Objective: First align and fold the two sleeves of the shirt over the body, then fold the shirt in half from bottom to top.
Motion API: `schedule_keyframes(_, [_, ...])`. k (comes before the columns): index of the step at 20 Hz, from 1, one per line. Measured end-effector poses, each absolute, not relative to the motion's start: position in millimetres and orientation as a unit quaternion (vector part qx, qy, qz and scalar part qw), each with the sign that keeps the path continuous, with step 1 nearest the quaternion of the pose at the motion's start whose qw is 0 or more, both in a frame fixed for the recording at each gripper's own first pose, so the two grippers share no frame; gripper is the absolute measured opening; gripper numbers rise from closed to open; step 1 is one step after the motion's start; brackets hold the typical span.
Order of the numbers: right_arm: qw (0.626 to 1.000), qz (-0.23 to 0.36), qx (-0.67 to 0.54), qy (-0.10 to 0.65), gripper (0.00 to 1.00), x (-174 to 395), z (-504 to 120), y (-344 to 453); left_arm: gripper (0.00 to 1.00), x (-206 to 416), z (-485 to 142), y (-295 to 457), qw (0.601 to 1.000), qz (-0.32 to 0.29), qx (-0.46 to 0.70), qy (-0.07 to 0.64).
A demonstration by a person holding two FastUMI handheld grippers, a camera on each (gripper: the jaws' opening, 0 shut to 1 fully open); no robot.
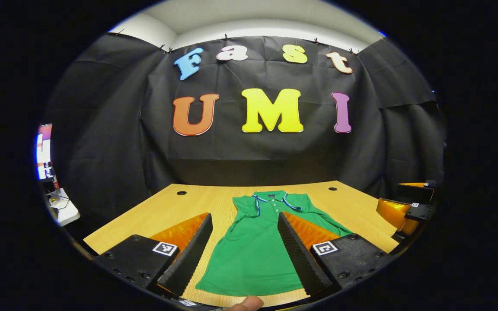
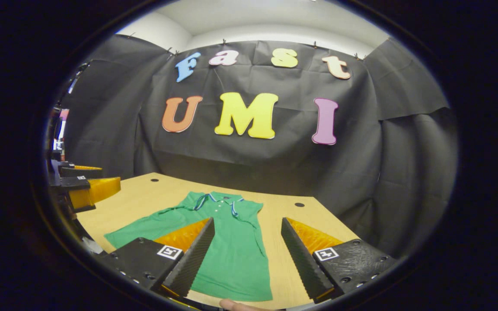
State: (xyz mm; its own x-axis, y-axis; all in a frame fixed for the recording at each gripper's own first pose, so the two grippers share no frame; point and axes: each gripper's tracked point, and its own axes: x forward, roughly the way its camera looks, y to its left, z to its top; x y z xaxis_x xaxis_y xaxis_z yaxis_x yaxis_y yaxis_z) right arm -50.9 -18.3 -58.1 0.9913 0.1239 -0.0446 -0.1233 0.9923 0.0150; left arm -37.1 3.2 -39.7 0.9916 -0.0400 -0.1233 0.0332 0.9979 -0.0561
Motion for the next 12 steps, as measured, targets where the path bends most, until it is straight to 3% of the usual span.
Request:
schedule_keyframes(6, [0.991, 0.035, -0.004, 0.126, 0.95, -40, -143, -50, 0.98, -33, -133, 31, 0.981, -0.007, -0.023, 0.191])
schedule_keyframes(12, [0.973, 0.042, 0.002, 0.227, 0.98, -34, -202, -64, 0.99, -48, -220, 53, 0.931, 0.006, -0.097, 0.352])
